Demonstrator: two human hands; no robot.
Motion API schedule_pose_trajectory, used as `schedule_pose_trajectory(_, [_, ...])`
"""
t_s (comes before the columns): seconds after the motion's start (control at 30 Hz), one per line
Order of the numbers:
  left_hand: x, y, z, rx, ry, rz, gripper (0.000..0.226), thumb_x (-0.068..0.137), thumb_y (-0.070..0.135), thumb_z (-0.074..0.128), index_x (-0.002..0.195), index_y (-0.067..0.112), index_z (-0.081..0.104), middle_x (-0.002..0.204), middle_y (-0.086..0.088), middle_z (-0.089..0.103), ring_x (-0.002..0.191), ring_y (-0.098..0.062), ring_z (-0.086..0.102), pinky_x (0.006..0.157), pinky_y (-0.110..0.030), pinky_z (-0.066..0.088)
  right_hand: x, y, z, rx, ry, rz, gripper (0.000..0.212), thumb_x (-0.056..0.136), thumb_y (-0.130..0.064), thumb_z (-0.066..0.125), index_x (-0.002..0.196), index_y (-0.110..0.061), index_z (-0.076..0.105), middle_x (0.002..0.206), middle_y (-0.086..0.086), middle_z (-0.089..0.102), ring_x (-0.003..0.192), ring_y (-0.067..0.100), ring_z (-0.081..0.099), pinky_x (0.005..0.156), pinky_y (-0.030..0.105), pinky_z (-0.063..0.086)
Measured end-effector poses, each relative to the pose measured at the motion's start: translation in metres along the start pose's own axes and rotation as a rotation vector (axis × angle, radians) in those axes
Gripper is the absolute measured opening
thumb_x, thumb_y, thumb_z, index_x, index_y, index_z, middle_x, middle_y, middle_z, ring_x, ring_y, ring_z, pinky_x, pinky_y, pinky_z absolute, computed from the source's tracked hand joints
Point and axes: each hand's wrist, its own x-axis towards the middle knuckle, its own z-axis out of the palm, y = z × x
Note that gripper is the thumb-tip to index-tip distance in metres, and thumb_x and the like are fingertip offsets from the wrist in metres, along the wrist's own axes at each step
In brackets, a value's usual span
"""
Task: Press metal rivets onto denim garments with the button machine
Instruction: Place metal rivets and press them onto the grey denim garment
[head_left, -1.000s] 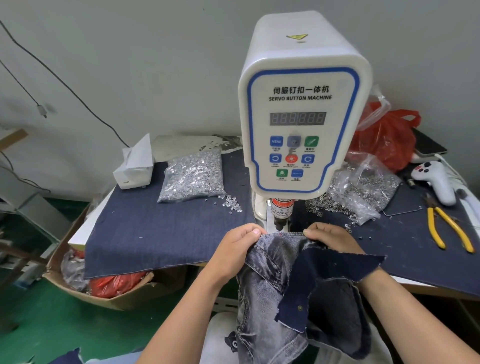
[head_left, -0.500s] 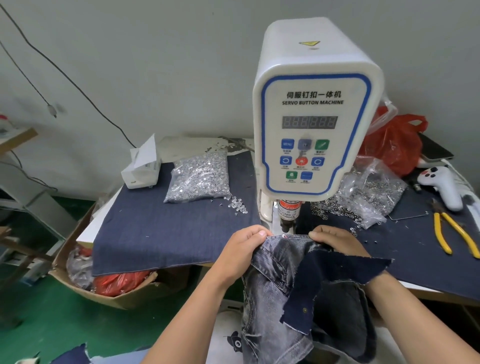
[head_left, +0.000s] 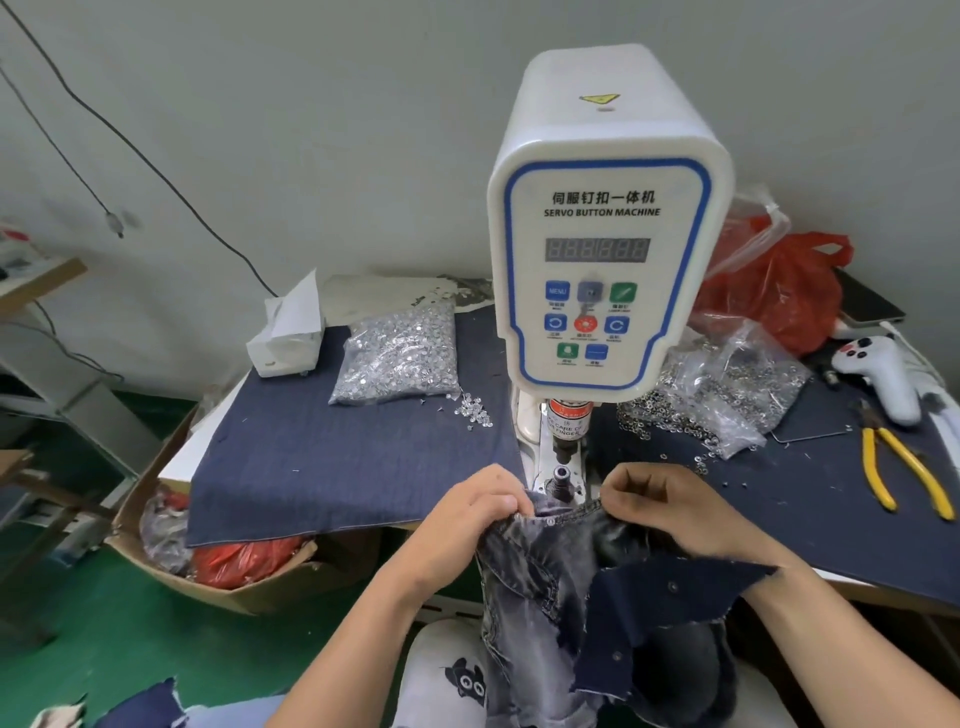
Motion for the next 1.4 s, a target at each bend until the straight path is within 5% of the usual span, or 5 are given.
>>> schedule_pose_trajectory(0.23, [-0.021, 0.015, 0.009, 0.516, -0.027, 0.161, 0.014, 0.095, 0.047, 0.073, 0.092, 0.035, 0.067, 0.112, 0.017, 0.048, 0.123, -0.009, 0.039, 0.106, -0.034, 0.034, -0.007, -0.017, 0.025, -0.051, -0.098, -0.075, 0.017, 0.092, -0.026, 0.065, 0.084, -0.011, 0.065, 0.068, -0.006, 0.060, 0.061, 0.007, 0.052, 0.060, 0.019, 0.044])
schedule_pose_trajectory(0.77, [-0.004, 0.043, 0.007, 0.350, -0.056, 0.100, 0.015, 0.096, 0.033, 0.062, 0.082, 0.037, 0.068, 0.092, 0.010, 0.062, 0.092, -0.006, 0.058, 0.087, -0.024, 0.045, -0.007, -0.020, -0.020, -0.381, 0.120, 0.069, 0.011, 0.100, -0.020, 0.067, 0.094, -0.025, 0.074, 0.088, -0.007, 0.079, 0.084, 0.010, 0.071, 0.076, 0.020, 0.052])
schedule_pose_trajectory(0.9, [-0.004, 0.036, -0.006, 0.067, 0.021, -0.007, 0.016, 0.095, 0.029, 0.060, 0.082, 0.020, 0.065, 0.080, 0.006, 0.063, 0.079, -0.012, 0.055, 0.079, -0.034, 0.040, 0.018, 0.002, -0.056, -1.052, 0.609, 0.169, 0.010, 0.098, -0.019, 0.064, 0.096, -0.022, 0.073, 0.091, 0.002, 0.076, 0.094, 0.030, 0.069, 0.075, 0.035, 0.047])
schedule_pose_trajectory(1.17, [-0.003, 0.044, -0.004, 0.009, 0.437, 0.041, 0.022, 0.079, 0.022, 0.049, 0.062, 0.019, 0.036, 0.063, 0.006, 0.033, 0.064, -0.011, 0.029, 0.063, -0.036, 0.024, 0.038, 0.024, -0.054, -1.299, 0.580, 0.170, 0.012, 0.094, -0.017, 0.067, 0.089, -0.012, 0.077, 0.082, 0.009, 0.059, 0.083, 0.037, 0.067, 0.070, 0.041, 0.054])
schedule_pose_trajectory(1.4, [0.014, 0.044, -0.038, 0.286, 0.563, -0.125, 0.021, 0.090, 0.035, 0.052, 0.072, 0.024, 0.058, 0.062, 0.015, 0.059, 0.060, -0.001, 0.050, 0.060, -0.024, 0.043, 0.036, 0.028, -0.049, -1.483, 0.516, 0.225, 0.019, 0.099, -0.027, 0.061, 0.099, -0.011, 0.072, 0.101, 0.010, 0.067, 0.095, 0.032, 0.067, 0.075, 0.038, 0.051])
